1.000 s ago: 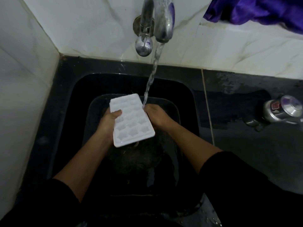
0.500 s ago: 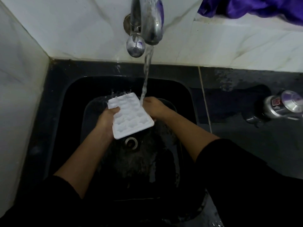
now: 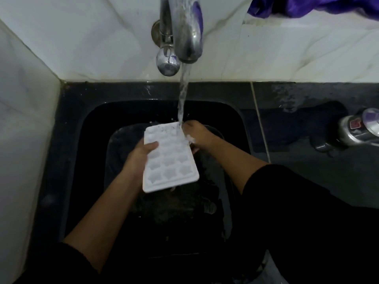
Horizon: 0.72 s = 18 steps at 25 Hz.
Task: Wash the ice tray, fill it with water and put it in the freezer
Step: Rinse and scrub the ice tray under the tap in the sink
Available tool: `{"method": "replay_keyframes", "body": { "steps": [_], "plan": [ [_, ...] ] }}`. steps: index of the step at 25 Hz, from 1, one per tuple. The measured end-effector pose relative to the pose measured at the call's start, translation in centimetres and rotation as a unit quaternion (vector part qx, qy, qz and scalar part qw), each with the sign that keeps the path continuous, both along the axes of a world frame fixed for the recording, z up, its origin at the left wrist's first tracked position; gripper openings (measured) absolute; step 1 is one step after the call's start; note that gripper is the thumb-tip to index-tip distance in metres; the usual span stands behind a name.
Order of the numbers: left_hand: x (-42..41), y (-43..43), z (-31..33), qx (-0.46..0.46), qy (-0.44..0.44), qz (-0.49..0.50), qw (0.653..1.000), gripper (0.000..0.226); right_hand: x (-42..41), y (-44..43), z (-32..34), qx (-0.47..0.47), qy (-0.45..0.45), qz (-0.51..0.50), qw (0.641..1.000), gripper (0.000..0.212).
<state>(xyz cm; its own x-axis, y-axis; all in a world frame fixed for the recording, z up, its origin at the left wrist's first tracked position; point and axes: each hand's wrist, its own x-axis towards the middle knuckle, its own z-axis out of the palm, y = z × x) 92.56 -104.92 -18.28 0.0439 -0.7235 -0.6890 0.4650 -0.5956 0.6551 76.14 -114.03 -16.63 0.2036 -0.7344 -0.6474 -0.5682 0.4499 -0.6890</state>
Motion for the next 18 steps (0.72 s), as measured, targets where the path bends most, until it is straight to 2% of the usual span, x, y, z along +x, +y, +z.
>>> {"method": "replay_keyframes", "body": {
  "steps": [4, 6, 8, 10, 11, 14, 16, 18],
  "plan": [
    [2.8, 0.2, -0.8, -0.002, 0.000, 0.051, 0.999, 0.048, 1.4, 3.1, 0.1, -0.057, 0.014, 0.089, 0.994, 0.033],
    [2.8, 0.3, -0.7, 0.012, -0.004, 0.056, 0.998, 0.046, 1.6, 3.5, -0.3, -0.068, 0.011, 0.095, 0.993, 0.030],
    [1.3, 0.7, 0.2, 0.016, 0.018, 0.026, 0.999, 0.043, 1.1, 1.6, -1.1, -0.069, 0.050, 0.056, 0.995, 0.031],
    [-0.1, 1.2, 0.1, -0.001, 0.002, -0.011, 1.000, 0.047, 0.1, 0.2, -1.0, -0.055, 0.076, 0.001, 0.996, 0.038],
    [-0.4, 1.4, 0.0, -0.009, -0.007, -0.017, 1.000, 0.048, -0.1, 0.6, -1.0, -0.043, 0.064, -0.022, 0.997, 0.039],
    [-0.3, 1.0, -0.6, 0.010, -0.046, -0.004, 0.999, 0.037, 0.4, 4.8, -1.4, 0.024, -0.044, -0.114, 0.992, 0.039],
    [-0.4, 0.3, -0.7, 0.031, -0.079, -0.016, 0.996, 0.030, 0.5, 7.6, -1.9, 0.083, -0.103, -0.175, 0.976, 0.035],
    [-1.4, -0.2, -0.3, 0.026, -0.100, -0.048, 0.994, 0.027, -0.2, 8.0, -2.1, 0.119, -0.123, -0.236, 0.956, 0.027]
  ]
}}
